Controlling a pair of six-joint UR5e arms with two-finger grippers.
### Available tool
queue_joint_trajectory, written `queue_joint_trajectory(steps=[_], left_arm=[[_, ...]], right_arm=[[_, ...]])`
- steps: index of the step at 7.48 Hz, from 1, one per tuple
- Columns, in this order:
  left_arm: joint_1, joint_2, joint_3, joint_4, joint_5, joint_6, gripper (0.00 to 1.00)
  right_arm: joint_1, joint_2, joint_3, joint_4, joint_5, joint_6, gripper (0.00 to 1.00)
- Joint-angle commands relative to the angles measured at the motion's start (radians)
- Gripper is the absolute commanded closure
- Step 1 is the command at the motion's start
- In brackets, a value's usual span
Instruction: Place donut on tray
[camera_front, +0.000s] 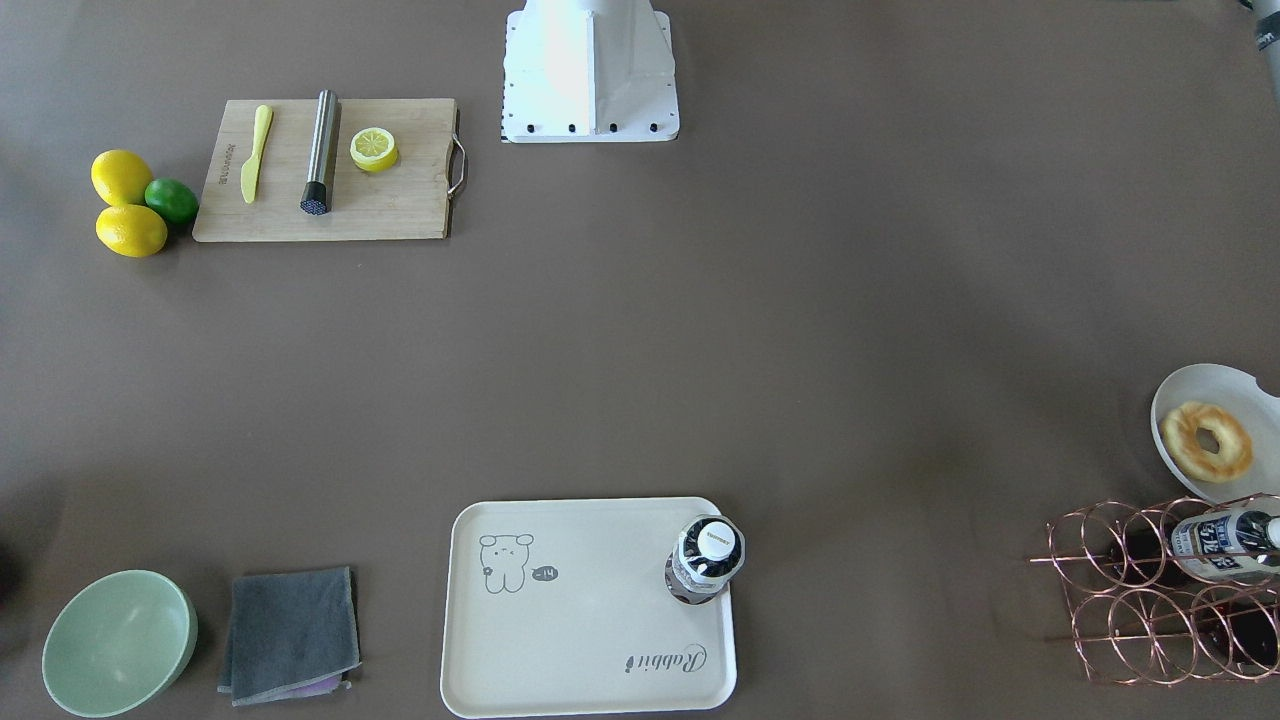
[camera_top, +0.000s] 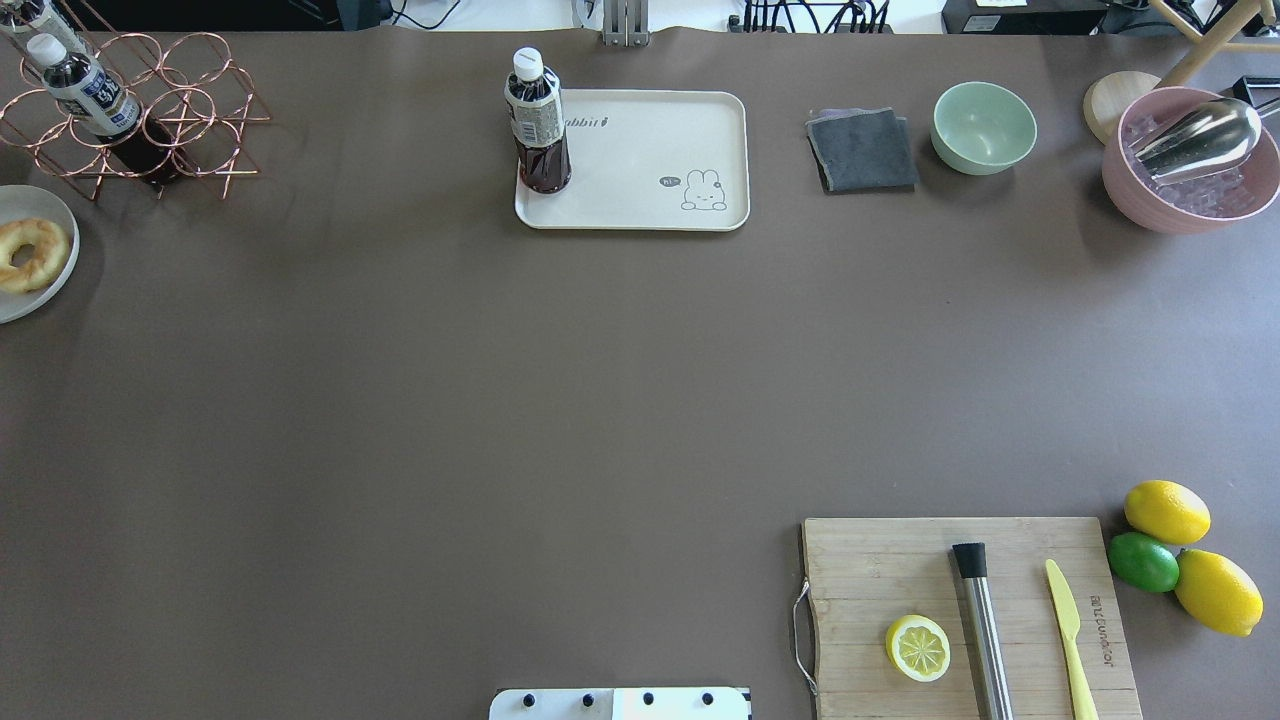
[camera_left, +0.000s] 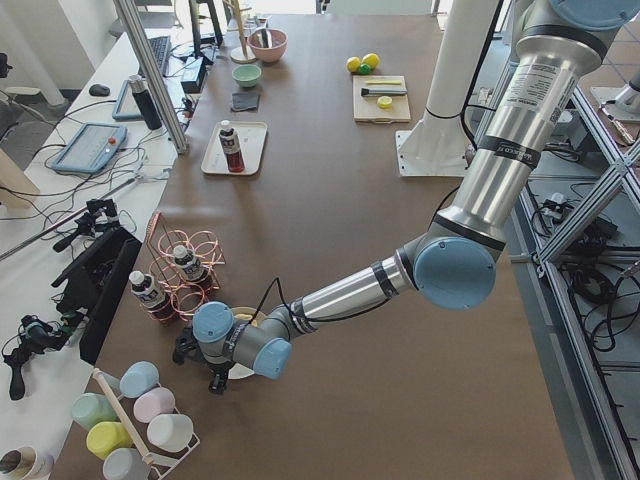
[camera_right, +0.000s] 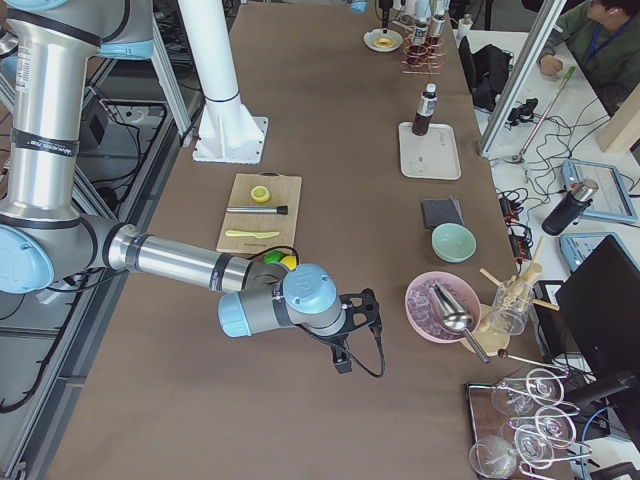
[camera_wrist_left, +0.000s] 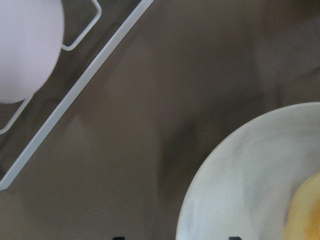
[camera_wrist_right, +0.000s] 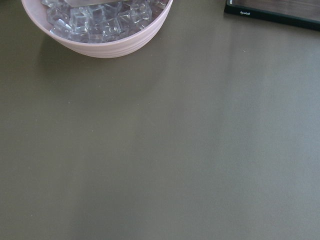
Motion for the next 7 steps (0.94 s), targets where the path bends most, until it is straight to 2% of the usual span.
queue_joint_trajectory(steps=[1,2,4,5,7], left_arm=[[0.016,0.002,0.021,-0.035,0.002,-0.027,0.4],[0.016,0.003,0.021,-0.035,0.002,-0.027,0.49],[0.002,0.005,0.02,-0.035,-0.018,-0.025,0.86],[-0.018,0.006,0.02,-0.035,-0.046,-0.023,1.0],[-0.03,0.009,0.014,-0.037,-0.07,-0.022,1.0]], right_arm=[[0.001,0.0,0.0,0.006,-0.003,0.001,0.0],[0.0,0.0,0.0,0.006,-0.003,0.001,0.0],[0.001,0.0,0.002,0.007,-0.003,0.001,0.0],[0.001,-0.001,0.007,0.006,-0.003,0.001,0.0],[0.001,-0.003,0.008,0.007,-0.003,0.001,0.0]])
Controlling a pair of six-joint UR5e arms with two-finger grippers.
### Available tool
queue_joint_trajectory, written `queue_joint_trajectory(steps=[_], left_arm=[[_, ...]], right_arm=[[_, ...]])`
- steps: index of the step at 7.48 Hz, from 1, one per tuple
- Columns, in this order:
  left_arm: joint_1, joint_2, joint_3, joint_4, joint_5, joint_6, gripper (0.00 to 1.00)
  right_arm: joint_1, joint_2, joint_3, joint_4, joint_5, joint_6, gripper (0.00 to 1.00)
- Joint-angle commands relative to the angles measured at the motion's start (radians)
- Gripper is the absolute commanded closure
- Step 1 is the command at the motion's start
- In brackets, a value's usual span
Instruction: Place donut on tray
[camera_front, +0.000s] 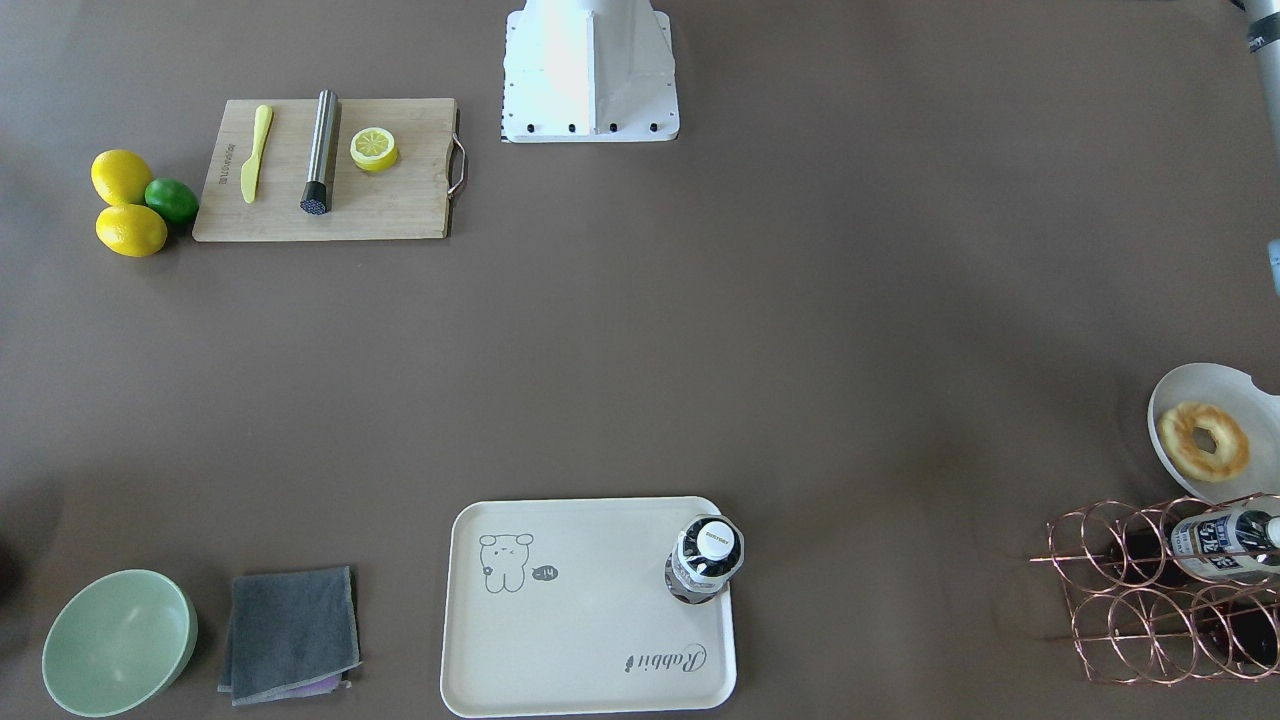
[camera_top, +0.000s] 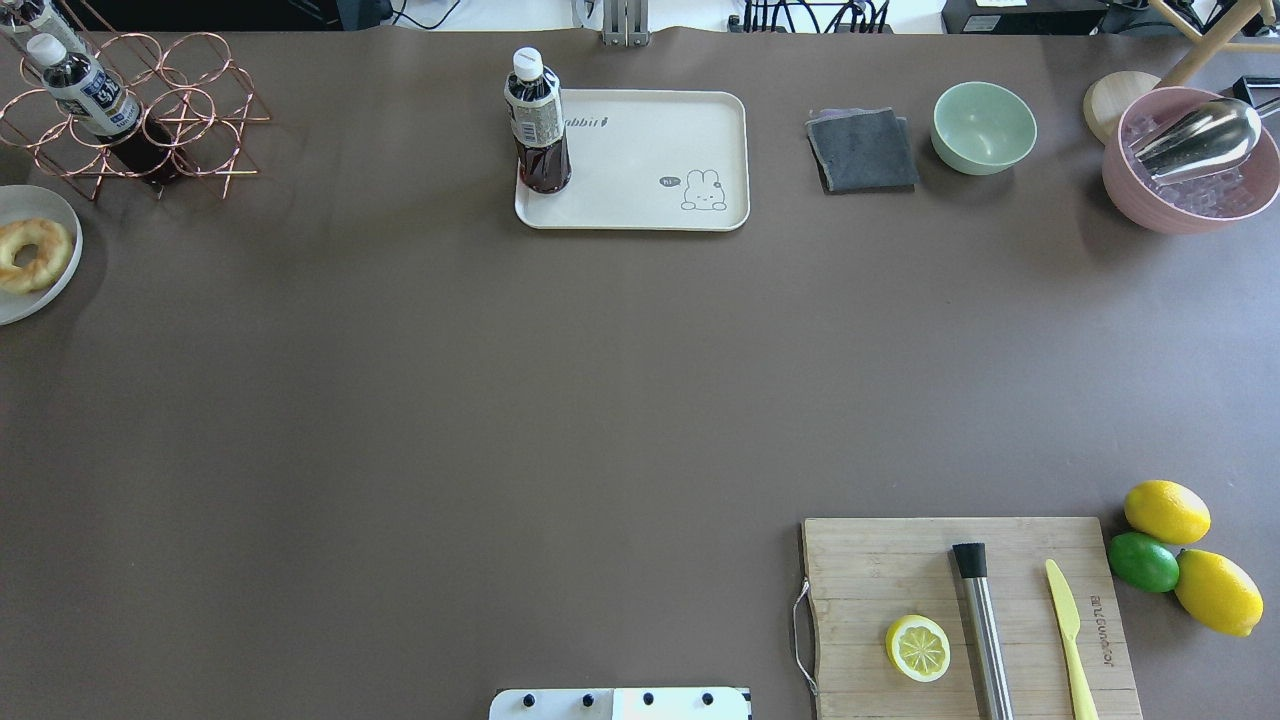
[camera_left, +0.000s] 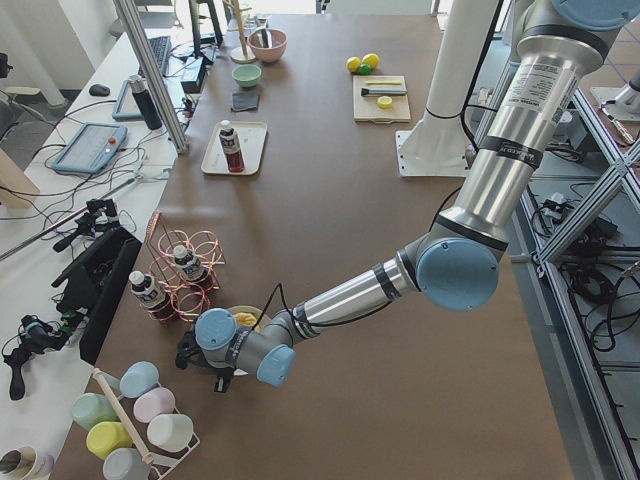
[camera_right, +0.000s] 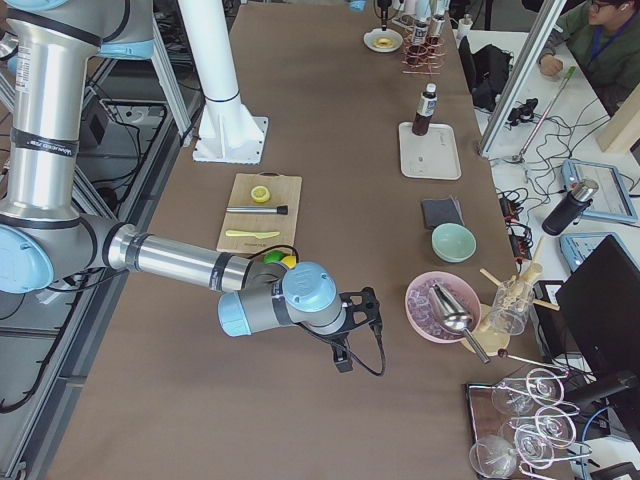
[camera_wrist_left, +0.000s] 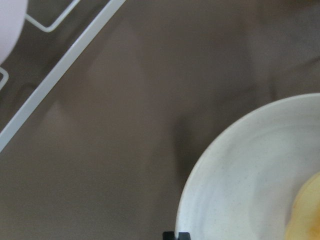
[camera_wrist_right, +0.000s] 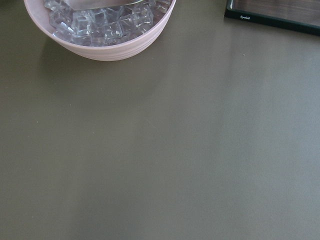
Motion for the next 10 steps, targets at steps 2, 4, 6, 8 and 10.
queue_joint_trajectory(steps=[2,4,6,8,10], left_arm=[[-0.054,0.046,-0.064,0.005,-0.091,0.026,1.0],[-0.084,0.185,-0.256,0.025,-0.166,0.043,1.0],[-0.087,0.305,-0.448,0.082,-0.209,0.027,1.0],[-0.085,0.321,-0.614,0.134,-0.215,-0.126,1.0],[-0.038,0.318,-0.734,0.134,-0.215,-0.276,1.0]], right_arm=[[0.0,0.0,0.002,-0.001,0.0,0.0,0.0],[0.0,-0.001,0.002,-0.001,0.0,0.002,0.0],[0.0,-0.001,0.002,-0.001,0.0,0.006,0.0],[0.0,0.0,0.052,-0.01,0.003,0.096,0.0],[-0.062,0.0,0.118,-0.013,0.005,0.263,0.0]])
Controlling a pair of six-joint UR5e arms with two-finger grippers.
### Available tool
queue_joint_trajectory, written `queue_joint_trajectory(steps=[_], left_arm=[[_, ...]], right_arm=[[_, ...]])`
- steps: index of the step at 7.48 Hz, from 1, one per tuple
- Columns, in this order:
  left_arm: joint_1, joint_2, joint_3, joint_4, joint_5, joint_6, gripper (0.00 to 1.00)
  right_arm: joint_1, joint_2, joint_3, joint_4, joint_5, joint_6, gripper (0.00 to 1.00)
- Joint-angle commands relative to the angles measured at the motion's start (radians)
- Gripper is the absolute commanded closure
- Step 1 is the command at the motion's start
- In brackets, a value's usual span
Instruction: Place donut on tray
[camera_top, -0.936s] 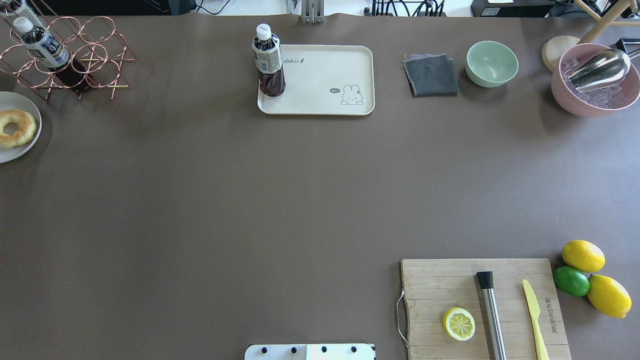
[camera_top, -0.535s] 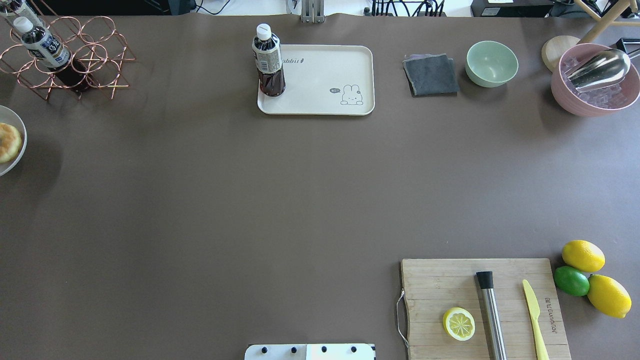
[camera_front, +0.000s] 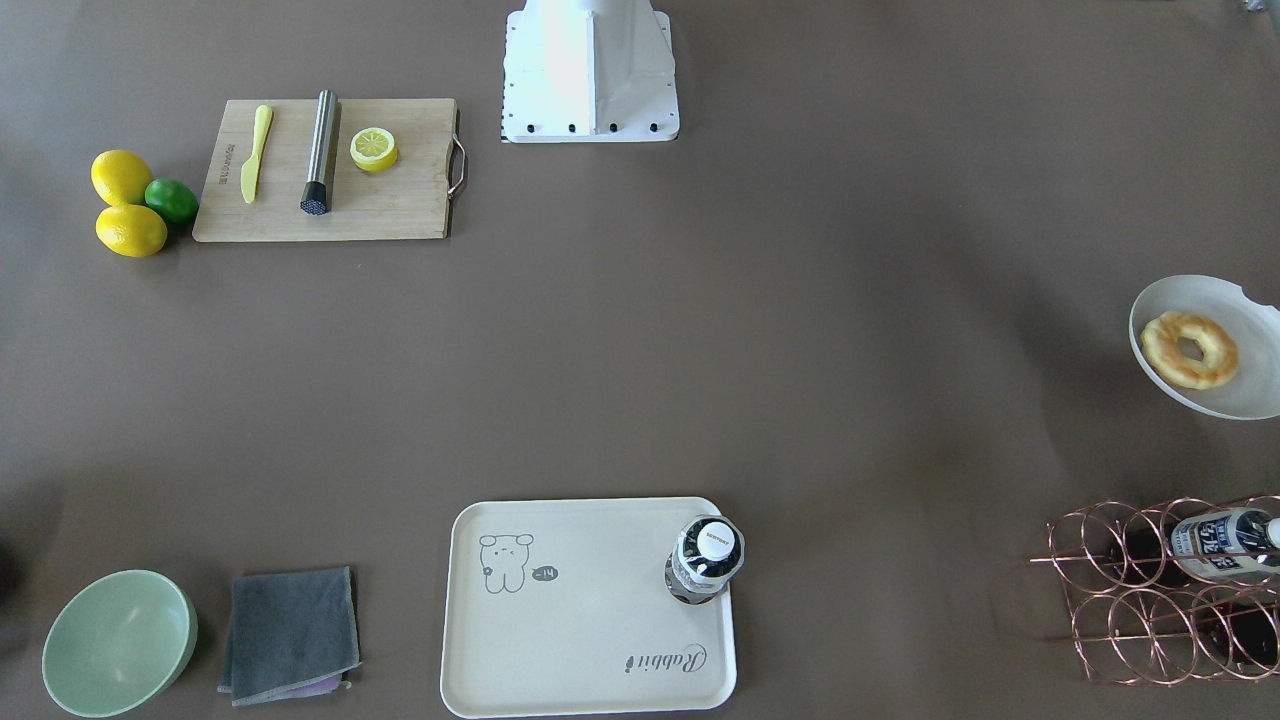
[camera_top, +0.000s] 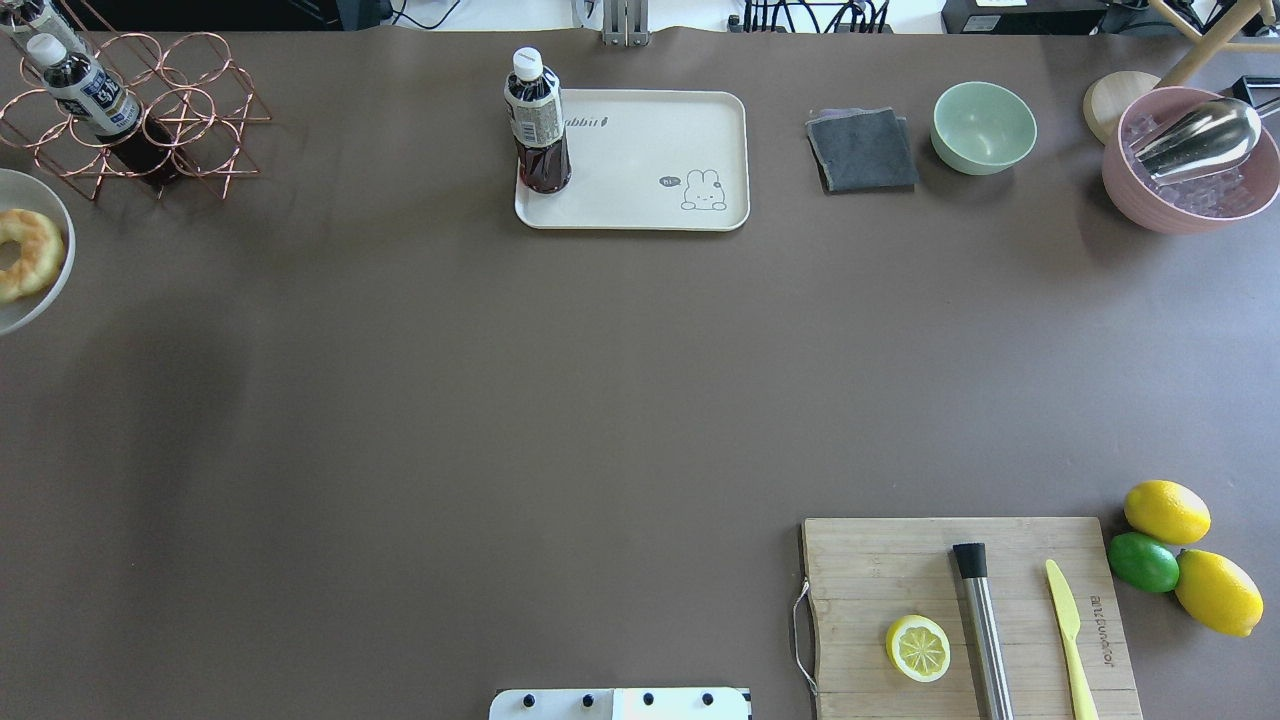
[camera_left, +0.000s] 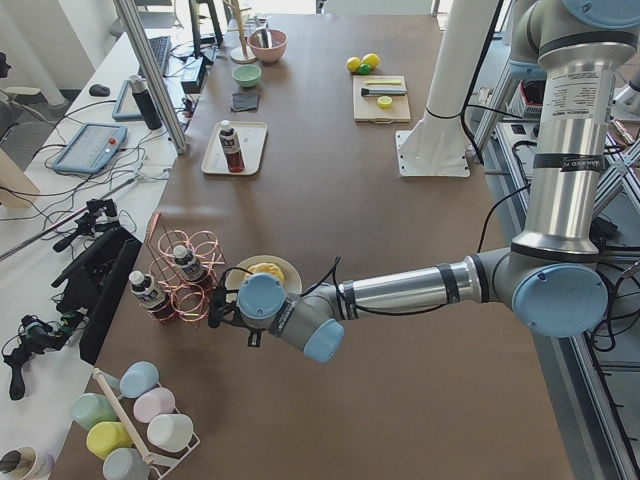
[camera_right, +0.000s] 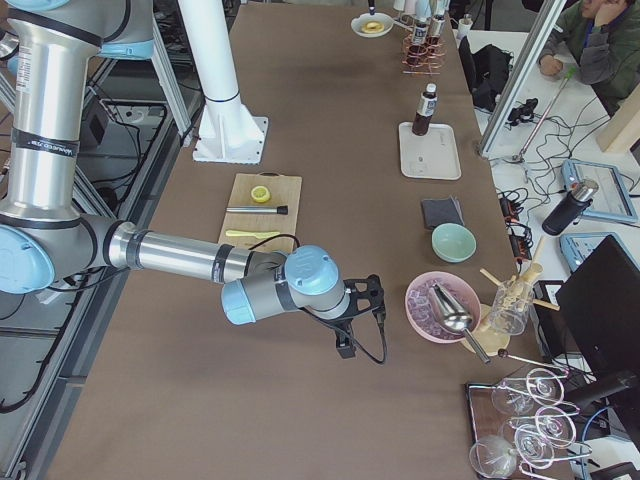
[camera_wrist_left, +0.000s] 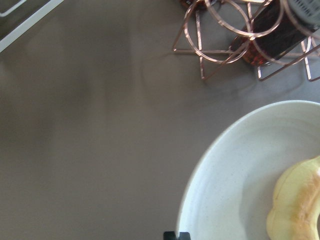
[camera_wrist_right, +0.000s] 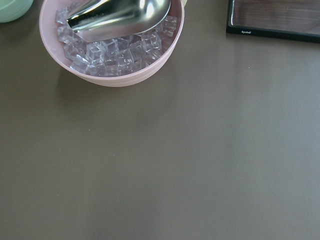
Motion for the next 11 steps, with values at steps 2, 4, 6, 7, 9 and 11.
queue_joint_trajectory(steps=[2,4,6,7,9,11], left_arm=[[0.17,0.015,-0.307,0.007,0.011,-0.364,1.0],[0.313,0.018,-0.502,0.135,0.118,-0.49,1.0],[0.464,-0.039,-0.667,0.33,0.234,-0.62,1.0],[0.538,-0.114,-0.67,0.36,0.279,-0.708,1.0],[0.705,-0.331,-0.67,0.544,0.435,-0.882,1.0],[0.837,-0.503,-0.658,0.708,0.566,-0.96,1.0]], right_arm=[[-0.191,0.016,0.152,-0.004,-0.004,0.399,0.0],[-0.317,0.092,0.194,-0.004,-0.005,0.641,0.0],[-0.442,0.184,0.246,-0.006,-0.005,0.899,0.0],[-0.521,0.227,0.286,-0.006,-0.005,1.039,0.0],[-0.645,0.313,0.428,-0.12,-0.007,1.263,0.01],[-0.812,0.465,0.481,-0.302,-0.156,1.397,0.01]])
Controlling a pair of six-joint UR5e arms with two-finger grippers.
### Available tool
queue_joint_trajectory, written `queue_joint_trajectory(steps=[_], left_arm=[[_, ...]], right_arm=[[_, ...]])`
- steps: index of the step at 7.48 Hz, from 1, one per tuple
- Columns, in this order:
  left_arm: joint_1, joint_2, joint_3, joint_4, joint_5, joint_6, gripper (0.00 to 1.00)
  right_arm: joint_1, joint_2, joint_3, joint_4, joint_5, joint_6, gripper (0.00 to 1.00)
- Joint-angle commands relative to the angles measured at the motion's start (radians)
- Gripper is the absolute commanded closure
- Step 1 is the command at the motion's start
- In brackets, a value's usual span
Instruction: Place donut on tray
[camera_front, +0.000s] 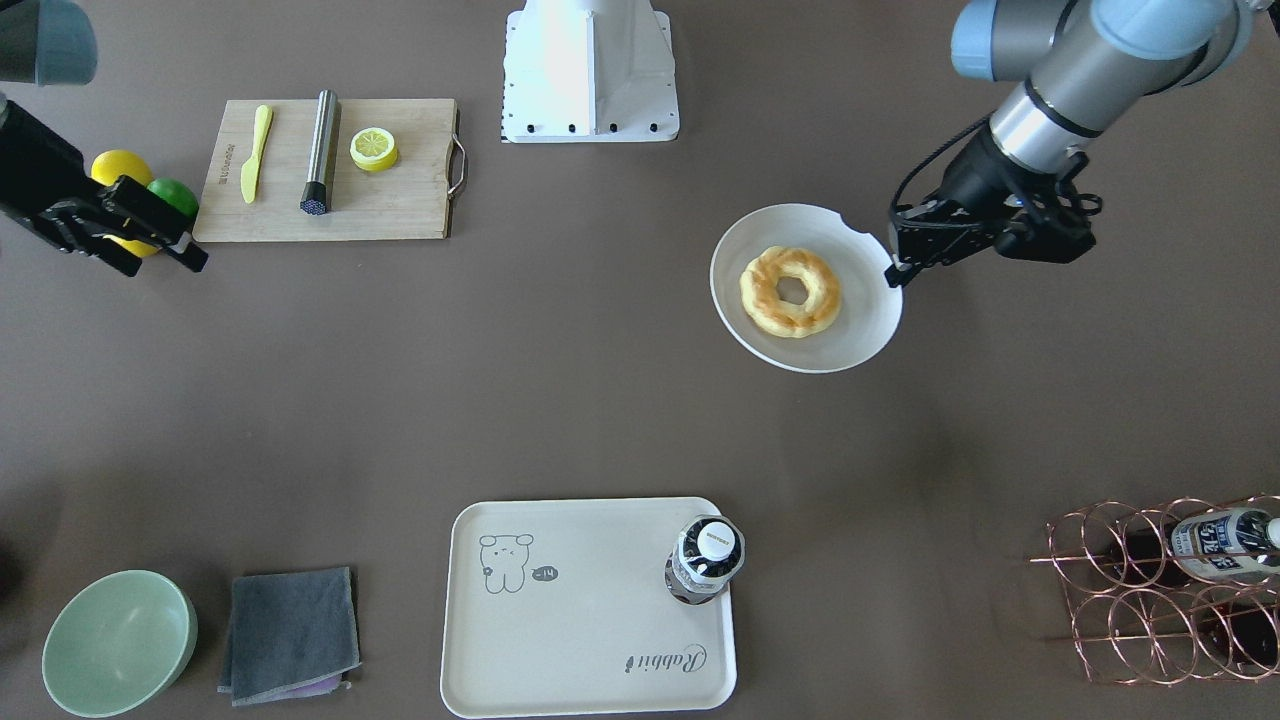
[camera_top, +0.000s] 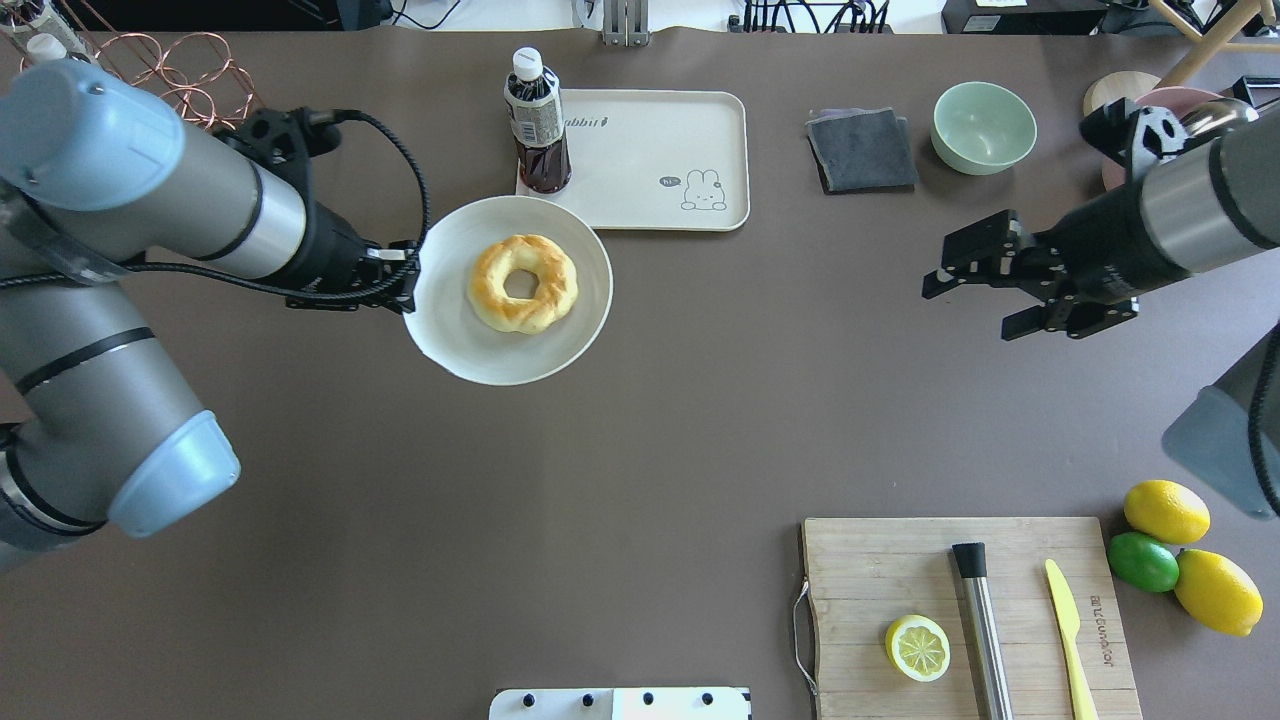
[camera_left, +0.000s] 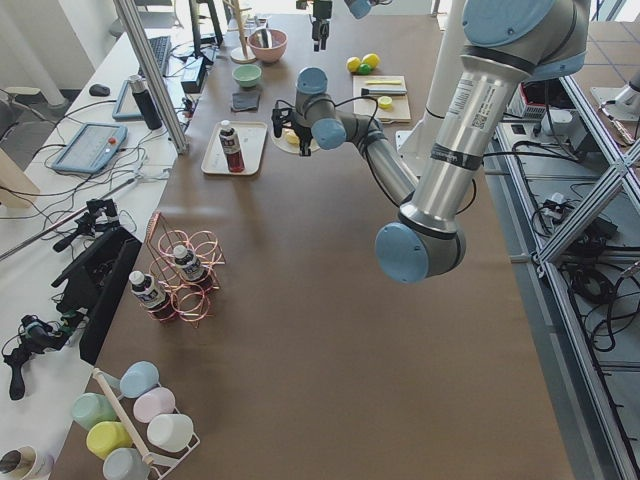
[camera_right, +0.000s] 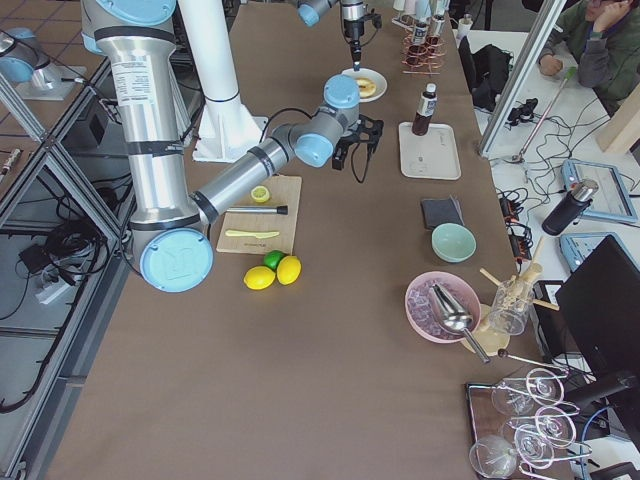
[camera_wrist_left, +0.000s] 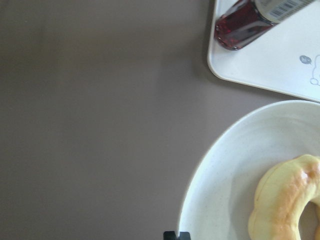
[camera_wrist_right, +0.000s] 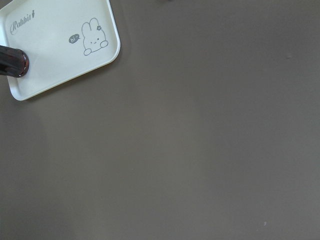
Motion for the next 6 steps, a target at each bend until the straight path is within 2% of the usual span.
queue_joint_trajectory(steps=[1,2,4,5,6], left_arm=[[0.159,-0.178,0.025,0.14,0.161,-0.105,1.0],[0.179,-0.22,0.045,0.162,0.178,-0.131,1.0],[0.235,-0.286,0.054,0.194,0.234,-0.191,1.0],[0.248,-0.303,0.048,0.214,0.24,-0.211,1.0],[0.257,-0.304,0.044,0.222,0.252,-0.219,1.0]], right_arm=[[-0.221,0.219,0.051,-0.256,-0.219,0.143,0.01],[-0.282,0.238,0.066,-0.268,-0.258,0.204,0.01],[-0.408,0.243,0.089,-0.265,-0.411,0.274,0.02],[-0.43,0.237,0.092,-0.264,-0.446,0.286,0.04],[-0.442,0.232,0.092,-0.264,-0.465,0.327,0.16]])
